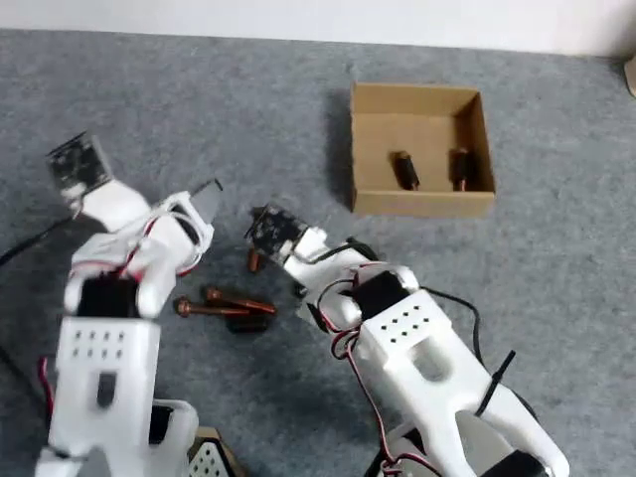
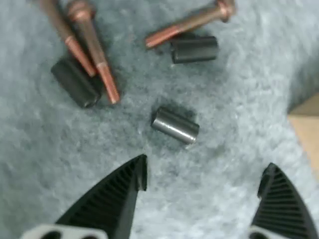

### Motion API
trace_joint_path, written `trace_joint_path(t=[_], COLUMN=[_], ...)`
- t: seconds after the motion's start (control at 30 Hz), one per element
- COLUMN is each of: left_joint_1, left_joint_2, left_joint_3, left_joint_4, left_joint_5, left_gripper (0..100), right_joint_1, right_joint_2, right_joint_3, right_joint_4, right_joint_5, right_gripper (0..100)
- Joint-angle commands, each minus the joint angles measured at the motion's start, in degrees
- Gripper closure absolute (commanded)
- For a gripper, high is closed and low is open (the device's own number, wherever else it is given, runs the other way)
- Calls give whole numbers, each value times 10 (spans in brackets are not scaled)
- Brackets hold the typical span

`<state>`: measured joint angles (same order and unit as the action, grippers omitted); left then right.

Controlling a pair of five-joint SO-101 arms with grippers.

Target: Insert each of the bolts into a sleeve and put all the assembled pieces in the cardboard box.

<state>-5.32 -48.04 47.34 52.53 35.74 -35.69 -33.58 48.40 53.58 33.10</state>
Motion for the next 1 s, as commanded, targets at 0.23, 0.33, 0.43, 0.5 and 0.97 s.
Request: trace_joint_path(t=[0.23,0.33,0.43,0.5,0.97], left_joint_1=[-54,-53,-57,-58,-63], left_joint_2=[69,85,100,105,107], left_joint_3=[-51,-51,-51,-51,-51], left_joint_4=[14,13,-11,-17,-18], left_joint_5=[4,4,4,4,4], left_gripper=[755,755,755,755,755], right_joint_1=[-7,-10,-10,-13,-10], right_joint_2=[69,154,217,240,395], right_joint_3=[-26,-82,-130,-152,-233], right_joint_4=[22,22,23,22,26], right_joint_5=[229,215,212,215,311], right_gripper=[670,670,670,670,670])
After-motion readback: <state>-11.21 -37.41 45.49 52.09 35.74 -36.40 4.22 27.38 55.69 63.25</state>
